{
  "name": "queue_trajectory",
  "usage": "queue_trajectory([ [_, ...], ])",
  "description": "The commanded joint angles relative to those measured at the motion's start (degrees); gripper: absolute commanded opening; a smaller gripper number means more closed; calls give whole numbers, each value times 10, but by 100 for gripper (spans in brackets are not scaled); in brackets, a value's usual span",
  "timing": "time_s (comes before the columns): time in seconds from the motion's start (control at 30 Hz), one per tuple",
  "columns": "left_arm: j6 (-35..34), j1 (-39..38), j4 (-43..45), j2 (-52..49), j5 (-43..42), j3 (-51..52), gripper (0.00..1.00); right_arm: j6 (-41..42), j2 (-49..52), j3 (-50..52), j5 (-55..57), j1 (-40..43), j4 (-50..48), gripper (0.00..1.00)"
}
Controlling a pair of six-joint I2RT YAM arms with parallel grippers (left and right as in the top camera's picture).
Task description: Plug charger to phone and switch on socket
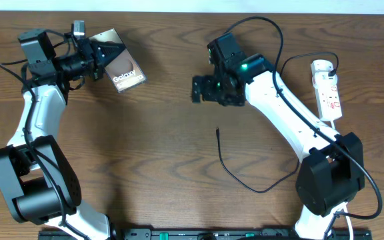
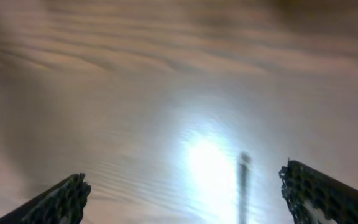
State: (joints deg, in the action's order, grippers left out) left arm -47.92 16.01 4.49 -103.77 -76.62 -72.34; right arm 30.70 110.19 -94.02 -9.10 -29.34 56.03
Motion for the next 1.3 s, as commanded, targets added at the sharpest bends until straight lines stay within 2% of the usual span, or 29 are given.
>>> queue_trajectory([
  [0.0, 8, -2, 4, 5, -24, -2, 7, -21, -3, -10, 45, -4, 29, 98],
  [0.17, 8, -2, 4, 5, -24, -2, 7, -3, -3, 1, 52, -6, 66, 93],
  [0.37, 8, -2, 4, 5, -24, -2, 7, 21, -3, 49, 53, -25, 50, 84],
  [0.57, 12, -2, 3, 5, -24, -2, 7, 43, -3, 117, 53, -48, 6, 85],
  [0.7, 12, -2, 3, 5, -24, -2, 7, 49, -3, 144, 54, -50, -11, 82],
  [0.8, 14, -2, 4, 5, -24, -2, 7, 73, -3, 151, 56, -50, -27, 87],
  [0.87, 14, -2, 4, 5, -24, -2, 7, 85, -3, 151, 53, -52, -33, 99],
  [1.13, 14, -2, 4, 5, -24, -2, 7, 70, 0, 159, 59, -52, -60, 99],
  [1.27, 14, -2, 3, 5, -18, -2, 7, 72, 27, 159, 12, -50, -52, 92],
])
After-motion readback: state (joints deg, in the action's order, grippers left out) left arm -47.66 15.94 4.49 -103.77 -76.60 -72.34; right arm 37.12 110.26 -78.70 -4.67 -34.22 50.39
